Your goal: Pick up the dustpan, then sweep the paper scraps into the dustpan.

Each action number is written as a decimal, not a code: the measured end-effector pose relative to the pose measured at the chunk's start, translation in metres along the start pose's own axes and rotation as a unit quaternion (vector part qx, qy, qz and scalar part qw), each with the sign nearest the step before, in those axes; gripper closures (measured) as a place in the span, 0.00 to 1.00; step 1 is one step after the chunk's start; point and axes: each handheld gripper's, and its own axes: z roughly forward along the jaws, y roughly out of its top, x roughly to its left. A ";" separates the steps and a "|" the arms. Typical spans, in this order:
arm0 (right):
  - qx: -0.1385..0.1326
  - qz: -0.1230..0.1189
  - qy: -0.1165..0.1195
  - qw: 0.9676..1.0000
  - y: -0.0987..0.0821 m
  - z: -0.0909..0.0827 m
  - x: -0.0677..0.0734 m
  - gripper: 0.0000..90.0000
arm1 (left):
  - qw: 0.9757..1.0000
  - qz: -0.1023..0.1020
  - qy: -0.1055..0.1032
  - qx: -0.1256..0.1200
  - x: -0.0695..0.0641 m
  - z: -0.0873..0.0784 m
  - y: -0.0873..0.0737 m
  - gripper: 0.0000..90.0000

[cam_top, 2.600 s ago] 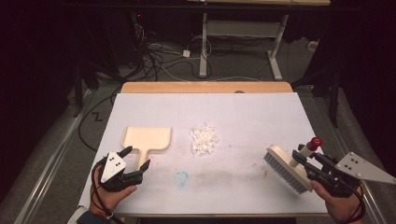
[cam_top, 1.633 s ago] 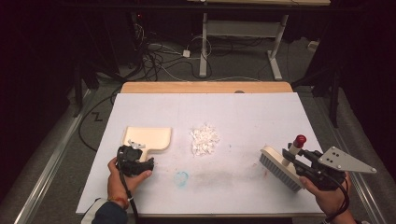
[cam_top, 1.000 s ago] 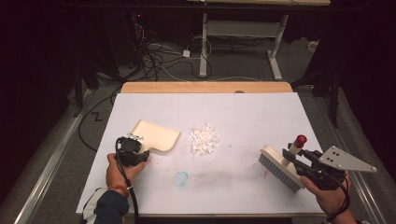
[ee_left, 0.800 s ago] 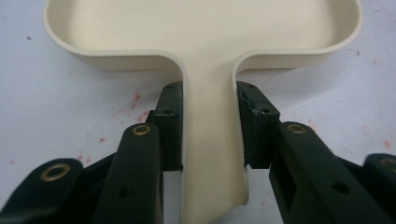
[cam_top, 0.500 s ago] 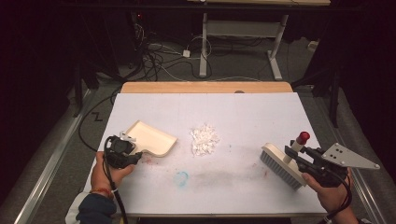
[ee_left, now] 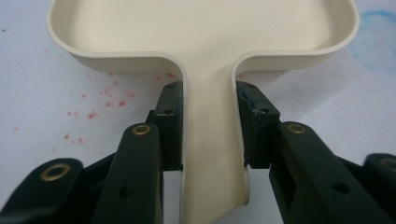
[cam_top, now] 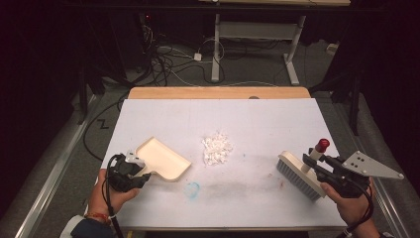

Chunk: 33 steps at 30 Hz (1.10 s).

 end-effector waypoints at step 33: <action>-0.001 -0.038 -0.058 0.998 0.044 0.110 -0.028 0.78 | 0.997 0.064 -0.042 0.032 -0.017 -0.001 -0.008 0.70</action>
